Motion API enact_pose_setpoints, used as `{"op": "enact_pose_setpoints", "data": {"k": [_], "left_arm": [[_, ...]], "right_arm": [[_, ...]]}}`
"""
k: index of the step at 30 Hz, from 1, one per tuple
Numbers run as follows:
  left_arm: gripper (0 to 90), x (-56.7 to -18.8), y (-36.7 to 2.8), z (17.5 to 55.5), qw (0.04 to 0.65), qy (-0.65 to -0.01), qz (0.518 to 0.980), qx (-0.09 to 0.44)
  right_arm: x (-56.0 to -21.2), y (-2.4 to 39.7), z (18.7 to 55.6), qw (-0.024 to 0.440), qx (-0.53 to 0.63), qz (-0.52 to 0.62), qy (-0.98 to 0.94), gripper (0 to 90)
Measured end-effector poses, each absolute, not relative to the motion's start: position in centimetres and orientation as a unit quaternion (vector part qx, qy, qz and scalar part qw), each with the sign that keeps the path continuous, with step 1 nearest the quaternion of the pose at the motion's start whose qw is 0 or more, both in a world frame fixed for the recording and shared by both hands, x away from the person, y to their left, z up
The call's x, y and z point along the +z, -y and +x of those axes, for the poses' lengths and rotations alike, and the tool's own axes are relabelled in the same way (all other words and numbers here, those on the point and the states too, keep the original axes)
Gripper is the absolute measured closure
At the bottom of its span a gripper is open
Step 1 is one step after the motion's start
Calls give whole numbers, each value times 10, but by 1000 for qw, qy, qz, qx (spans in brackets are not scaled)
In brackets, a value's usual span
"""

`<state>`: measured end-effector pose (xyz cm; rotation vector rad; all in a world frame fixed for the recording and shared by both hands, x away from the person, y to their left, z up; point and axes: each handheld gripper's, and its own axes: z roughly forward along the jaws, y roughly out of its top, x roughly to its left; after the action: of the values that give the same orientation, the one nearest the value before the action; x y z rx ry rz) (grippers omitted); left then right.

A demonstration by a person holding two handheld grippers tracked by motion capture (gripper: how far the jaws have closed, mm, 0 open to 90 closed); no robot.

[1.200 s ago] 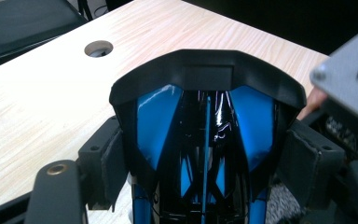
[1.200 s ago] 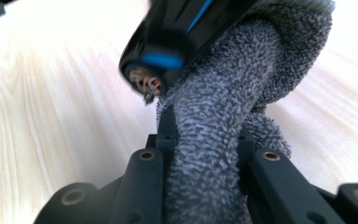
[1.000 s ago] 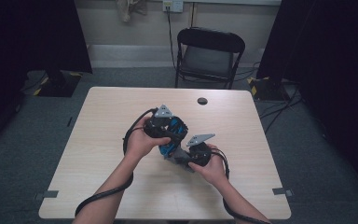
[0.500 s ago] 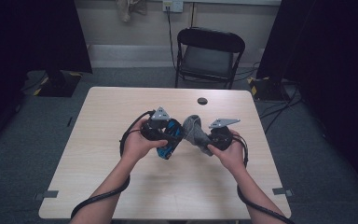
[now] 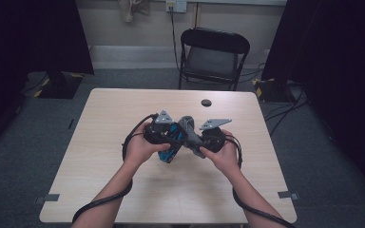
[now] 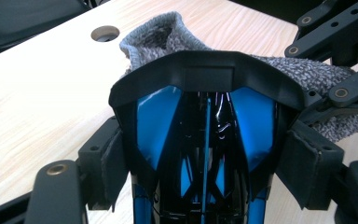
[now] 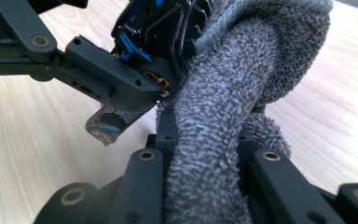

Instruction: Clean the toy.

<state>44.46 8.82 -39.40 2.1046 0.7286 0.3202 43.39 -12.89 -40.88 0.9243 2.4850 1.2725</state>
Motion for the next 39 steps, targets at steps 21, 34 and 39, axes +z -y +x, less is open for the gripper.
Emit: {"op": "enact_pose_setpoints", "data": {"k": [21, 34, 39], "left_arm": [[253, -383, -85, 445, 447, -290, 836, 131], [254, -380, -105, 444, 449, -302, 830, 132], [254, -388, -129, 445, 429, -322, 833, 139]], "right_arm": [[-445, 103, 419, 60, 412, 295, -860, 730], [-462, 103, 415, 58, 400, 297, -865, 728], [-449, 138, 427, 84, 408, 332, -846, 727]]}}
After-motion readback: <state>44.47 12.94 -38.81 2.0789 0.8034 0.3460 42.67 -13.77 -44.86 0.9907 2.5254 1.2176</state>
